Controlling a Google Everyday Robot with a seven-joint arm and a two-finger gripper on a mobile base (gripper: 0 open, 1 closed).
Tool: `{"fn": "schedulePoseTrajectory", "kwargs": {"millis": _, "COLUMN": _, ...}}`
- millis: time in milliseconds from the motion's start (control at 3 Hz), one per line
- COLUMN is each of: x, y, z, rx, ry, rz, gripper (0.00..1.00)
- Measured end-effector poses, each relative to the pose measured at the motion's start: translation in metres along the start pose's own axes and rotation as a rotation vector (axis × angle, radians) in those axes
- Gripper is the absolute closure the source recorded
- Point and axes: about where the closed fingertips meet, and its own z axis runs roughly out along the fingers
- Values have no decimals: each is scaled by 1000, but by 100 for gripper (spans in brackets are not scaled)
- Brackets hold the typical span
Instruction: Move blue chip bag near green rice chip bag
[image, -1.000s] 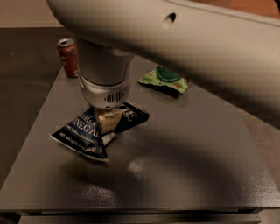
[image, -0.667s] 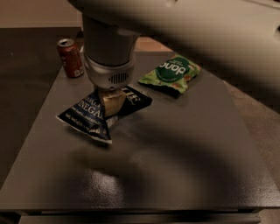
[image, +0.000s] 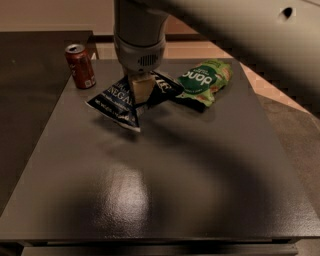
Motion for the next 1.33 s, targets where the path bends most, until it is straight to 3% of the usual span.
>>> {"fn": "schedulePoseTrajectory", "kwargs": {"millis": 667, "x": 49, "y": -39, "z": 22, "rx": 20, "ry": 60, "rz": 75, "gripper": 100}}
{"fn": "schedulePoseTrajectory", "kwargs": {"millis": 1333, "x": 82, "y": -70, "z": 32, "rx": 63, "ry": 134, "rz": 114, "gripper": 59}}
